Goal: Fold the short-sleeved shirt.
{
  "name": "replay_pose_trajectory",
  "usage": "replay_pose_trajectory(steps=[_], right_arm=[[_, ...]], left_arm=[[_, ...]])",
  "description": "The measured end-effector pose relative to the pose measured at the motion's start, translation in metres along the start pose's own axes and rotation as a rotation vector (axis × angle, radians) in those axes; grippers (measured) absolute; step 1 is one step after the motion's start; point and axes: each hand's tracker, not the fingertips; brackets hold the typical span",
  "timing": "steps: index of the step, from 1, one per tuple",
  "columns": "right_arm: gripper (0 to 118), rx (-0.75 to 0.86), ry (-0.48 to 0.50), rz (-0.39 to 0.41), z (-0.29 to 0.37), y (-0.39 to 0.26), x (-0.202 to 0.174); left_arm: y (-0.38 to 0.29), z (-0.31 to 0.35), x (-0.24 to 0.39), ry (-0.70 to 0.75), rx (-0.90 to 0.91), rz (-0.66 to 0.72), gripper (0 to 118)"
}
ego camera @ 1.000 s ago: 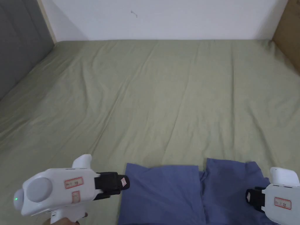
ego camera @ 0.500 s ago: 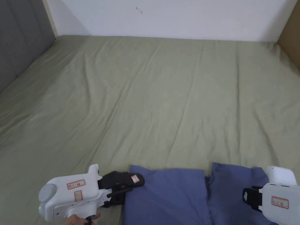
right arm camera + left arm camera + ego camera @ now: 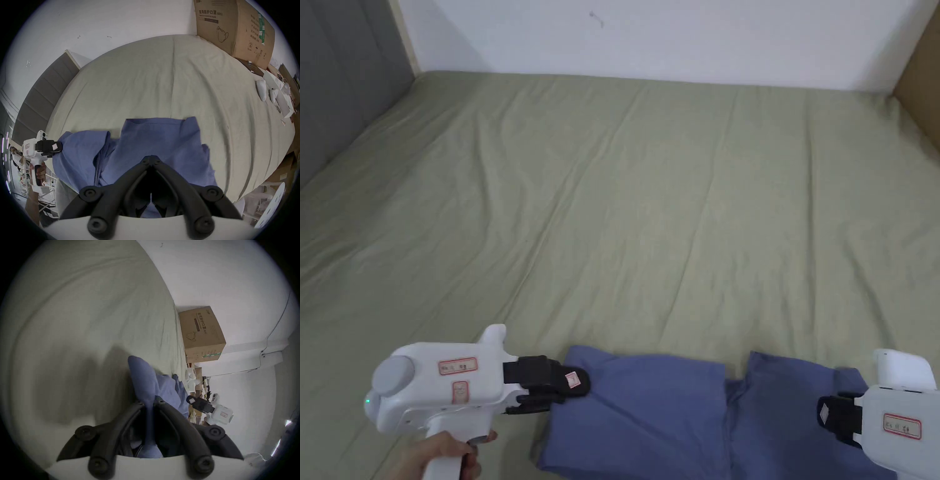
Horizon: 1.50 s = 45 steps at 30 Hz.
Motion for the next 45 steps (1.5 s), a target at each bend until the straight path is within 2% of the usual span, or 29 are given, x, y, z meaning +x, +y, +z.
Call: replay_pose_trajectory(steps=[6, 12, 17, 25, 27, 31, 34, 36, 37, 38, 39, 40, 41, 42, 43, 45], right_arm=[[0, 0.011, 0.009, -0.012, 0.000, 0.002, 0.001], [0, 0.002, 0.016, -0.011, -0.002, -0.002, -0.002], [0, -0.005, 0.027, -0.010, -0.001, -0.007, -0.007], [0, 0.003, 0.038, -0.012, 0.008, -0.008, -0.002], [0, 0.014, 0.038, -0.023, 0.012, -0.008, 0.002], [0, 0.036, 0.041, -0.060, 0.020, -0.010, 0.017], [0, 0.041, 0.033, -0.084, 0.019, -0.016, 0.031], [0, 0.032, 0.032, -0.109, 0.019, -0.020, 0.040], [0, 0.030, 0.032, -0.114, 0.019, -0.023, 0.044], [0, 0.028, 0.027, -0.121, 0.020, -0.026, 0.047], [0, 0.026, 0.022, -0.125, 0.021, -0.028, 0.050], [0, 0.025, 0.019, -0.130, 0.021, -0.031, 0.055], [0, 0.025, 0.016, -0.138, 0.022, -0.032, 0.058], [0, 0.026, 0.013, -0.150, 0.023, -0.034, 0.062], [0, 0.028, 0.010, -0.162, 0.025, -0.035, 0.066], [0, 0.032, 0.005, -0.180, 0.024, -0.036, 0.073]], left_arm=[[0.001, 0.056, 0.001, 0.064, 0.083, 0.012, 7], [0.007, 0.124, -0.009, 0.208, 0.148, 0.018, 7], [0.013, 0.142, 0.009, 0.264, 0.173, -0.010, 7], [0.003, 0.116, 0.110, 0.284, 0.188, -0.123, 7], [-0.001, 0.100, 0.147, 0.255, 0.150, -0.254, 7], [-0.016, 0.043, 0.202, 0.250, 0.044, -0.397, 8], [-0.027, -0.015, 0.212, 0.234, -0.052, -0.455, 8], [-0.037, -0.058, 0.207, 0.242, -0.140, -0.430, 9], [-0.043, -0.077, 0.205, 0.242, -0.173, -0.423, 11], [-0.049, -0.094, 0.204, 0.230, -0.212, -0.403, 21], [-0.049, -0.110, 0.201, 0.227, -0.201, -0.401, 37], [-0.054, -0.121, 0.199, 0.213, -0.263, -0.353, 57], [-0.057, -0.128, 0.199, 0.207, -0.292, -0.343, 85], [-0.057, -0.131, 0.201, 0.188, -0.275, -0.347, 99], [-0.060, -0.130, 0.203, 0.184, -0.283, -0.337, 105], [-0.056, -0.119, 0.205, 0.144, -0.249, -0.326, 105]])
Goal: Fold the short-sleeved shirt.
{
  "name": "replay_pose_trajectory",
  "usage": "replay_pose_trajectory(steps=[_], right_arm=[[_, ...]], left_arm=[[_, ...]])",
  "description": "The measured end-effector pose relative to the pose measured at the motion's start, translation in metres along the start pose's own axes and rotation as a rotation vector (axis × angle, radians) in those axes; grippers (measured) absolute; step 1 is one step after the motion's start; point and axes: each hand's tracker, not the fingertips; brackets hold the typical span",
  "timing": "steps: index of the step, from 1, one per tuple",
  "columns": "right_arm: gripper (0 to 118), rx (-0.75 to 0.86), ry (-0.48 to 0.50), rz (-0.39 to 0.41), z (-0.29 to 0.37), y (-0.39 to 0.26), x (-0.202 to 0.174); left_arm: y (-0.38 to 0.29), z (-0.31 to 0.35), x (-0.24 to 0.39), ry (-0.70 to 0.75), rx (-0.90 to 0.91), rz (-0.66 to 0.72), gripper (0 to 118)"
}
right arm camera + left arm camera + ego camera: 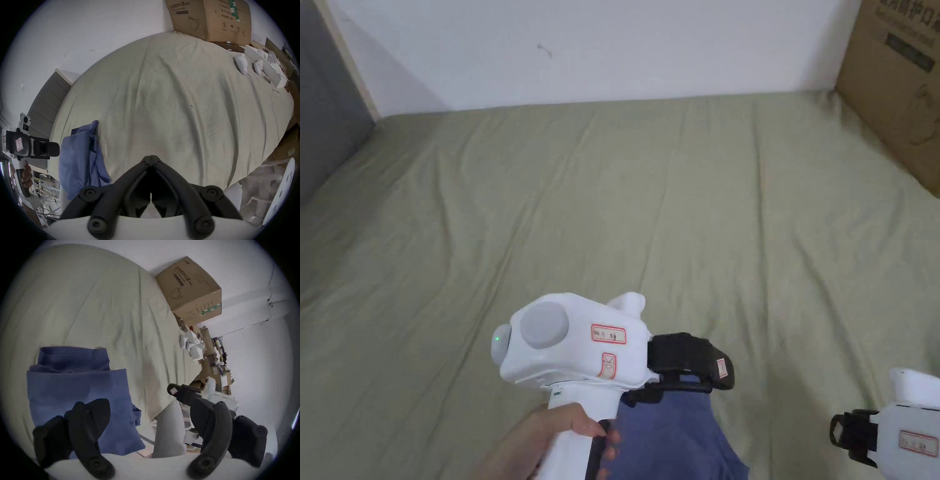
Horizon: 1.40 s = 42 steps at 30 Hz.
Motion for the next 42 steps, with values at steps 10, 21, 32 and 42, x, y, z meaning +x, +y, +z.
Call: replay_pose_trajectory(steps=[10, 21, 32, 42], right_arm=[[0, -0.011, 0.010, -0.013, -0.012, -0.003, -0.002], [0, -0.030, 0.024, 0.008, -0.018, -0.006, -0.010], [0, -0.035, 0.008, -0.006, -0.015, -0.010, -0.002], [0, 0.014, 0.037, 0.037, 0.004, 0.006, -0.021]], left_arm=[[-0.024, 0.052, -0.072, 0.102, 0.143, 0.170, 3], [-0.067, -0.042, -0.056, -0.025, -0.046, 0.192, 3], [-0.080, -0.098, -0.027, -0.049, -0.130, 0.145, 3], [-0.062, -0.030, -0.030, -0.028, 0.042, 0.112, 3]])
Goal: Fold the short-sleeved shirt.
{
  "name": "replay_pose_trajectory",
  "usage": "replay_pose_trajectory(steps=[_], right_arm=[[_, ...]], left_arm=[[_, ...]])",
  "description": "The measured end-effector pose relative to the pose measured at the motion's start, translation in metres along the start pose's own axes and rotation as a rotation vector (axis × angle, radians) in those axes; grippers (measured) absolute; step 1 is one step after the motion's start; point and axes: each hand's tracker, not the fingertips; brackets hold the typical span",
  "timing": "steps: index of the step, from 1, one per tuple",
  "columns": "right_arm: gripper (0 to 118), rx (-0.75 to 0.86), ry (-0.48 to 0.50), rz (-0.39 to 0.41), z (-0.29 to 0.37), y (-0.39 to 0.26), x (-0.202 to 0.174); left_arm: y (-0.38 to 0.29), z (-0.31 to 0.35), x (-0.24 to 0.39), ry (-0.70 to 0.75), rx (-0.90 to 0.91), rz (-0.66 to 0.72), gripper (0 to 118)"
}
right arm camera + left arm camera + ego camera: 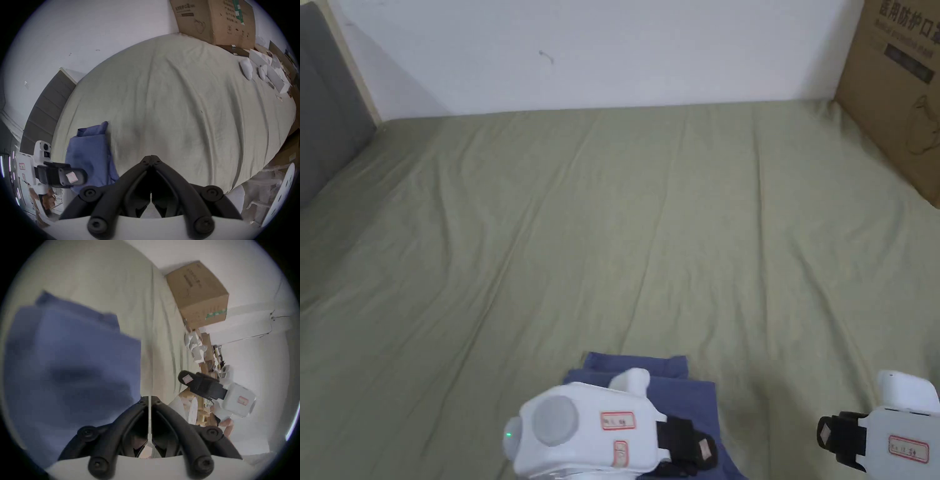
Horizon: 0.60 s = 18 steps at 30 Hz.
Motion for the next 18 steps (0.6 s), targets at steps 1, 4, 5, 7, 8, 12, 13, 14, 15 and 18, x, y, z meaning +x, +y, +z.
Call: replay_pose_trajectory(steps=[1, 4, 5, 7, 8, 12, 13, 14, 15, 18], right_arm=[[0, 0.008, 0.015, 0.012, 0.002, 0.004, -0.007], [0, 0.028, 0.083, 0.072, 0.005, 0.013, -0.034], [0, 0.030, 0.101, 0.102, 0.005, 0.015, -0.044], [0, 0.020, 0.133, 0.168, 0.001, 0.016, -0.070], [0, 0.004, 0.156, 0.210, -0.004, 0.015, -0.082], [0, -0.126, 0.193, 0.306, -0.049, 0.003, -0.120], [0, -0.181, 0.164, 0.333, -0.062, -0.003, -0.128], [0, -0.216, 0.134, 0.368, -0.074, -0.011, -0.134], [0, -0.224, 0.125, 0.403, -0.083, -0.018, -0.137], [0, -0.221, 0.110, 0.400, -0.104, -0.019, -0.132]], left_arm=[[0.003, 0.017, -0.001, -0.010, 0.040, -0.010, 3], [0.009, 0.066, -0.011, 0.000, 0.142, -0.017, 3], [0.009, 0.080, -0.016, 0.004, 0.165, -0.012, 3], [0.006, 0.105, -0.030, 0.049, 0.216, 0.002, 3], [0.004, 0.116, -0.039, 0.070, 0.227, 0.011, 3], [-0.010, 0.141, -0.072, 0.112, 0.256, 0.083, 3], [-0.016, 0.145, -0.079, 0.115, 0.268, 0.110, 3], [-0.021, 0.148, -0.085, 0.111, 0.284, 0.137, 3], [-0.025, 0.151, -0.092, 0.108, 0.291, 0.146, 3], [-0.035, 0.153, -0.106, 0.095, 0.291, 0.174, 3]])
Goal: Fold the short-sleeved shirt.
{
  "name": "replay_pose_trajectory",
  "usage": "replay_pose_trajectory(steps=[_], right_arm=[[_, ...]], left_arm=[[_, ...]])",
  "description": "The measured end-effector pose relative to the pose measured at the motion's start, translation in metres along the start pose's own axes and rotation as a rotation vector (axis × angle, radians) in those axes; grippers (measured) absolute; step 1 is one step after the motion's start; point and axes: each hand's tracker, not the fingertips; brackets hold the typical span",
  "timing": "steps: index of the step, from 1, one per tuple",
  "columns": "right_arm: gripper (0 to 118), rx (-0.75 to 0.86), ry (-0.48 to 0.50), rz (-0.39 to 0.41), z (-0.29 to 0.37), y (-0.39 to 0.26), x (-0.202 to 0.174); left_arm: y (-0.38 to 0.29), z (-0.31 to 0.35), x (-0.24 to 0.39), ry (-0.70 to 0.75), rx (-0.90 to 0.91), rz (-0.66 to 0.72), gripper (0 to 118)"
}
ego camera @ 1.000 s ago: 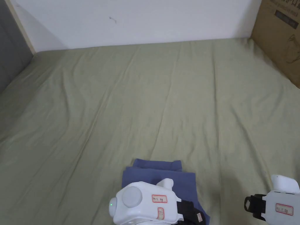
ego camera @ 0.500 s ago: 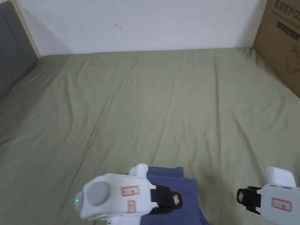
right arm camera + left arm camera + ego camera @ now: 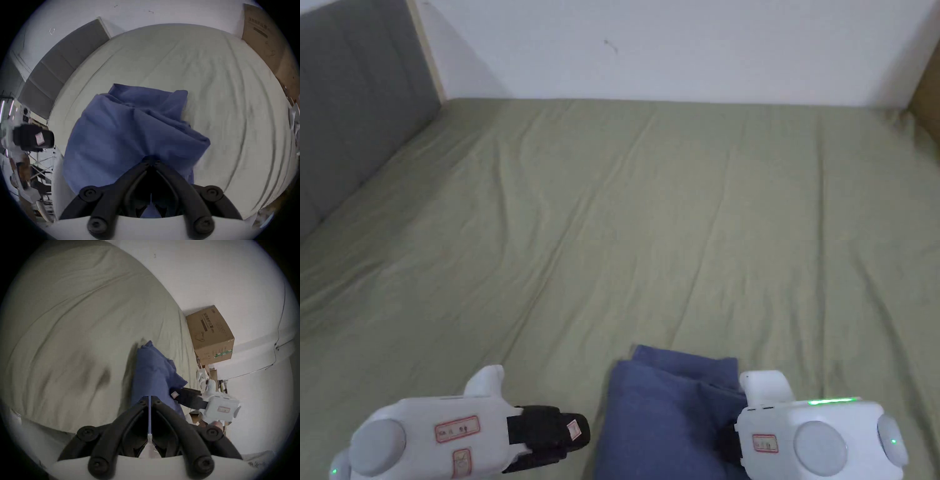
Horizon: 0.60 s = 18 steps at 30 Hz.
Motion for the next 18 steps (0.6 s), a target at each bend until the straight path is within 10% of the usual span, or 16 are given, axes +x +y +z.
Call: replay_pose_trajectory(steps=[5, 10, 18], right_arm=[[0, 0.008, 0.036, -0.050, 0.008, 0.009, 0.014], [0, 0.006, 0.029, -0.050, 0.005, 0.005, 0.011], [0, 0.006, 0.037, -0.063, 0.008, 0.006, 0.013]], left_arm=[[0.000, -0.010, -0.015, -0.007, -0.031, 0.015, 9], [0.013, -0.038, -0.032, -0.067, -0.063, 0.132, 118], [0.025, -0.090, -0.039, -0.213, -0.177, 0.145, 118]])
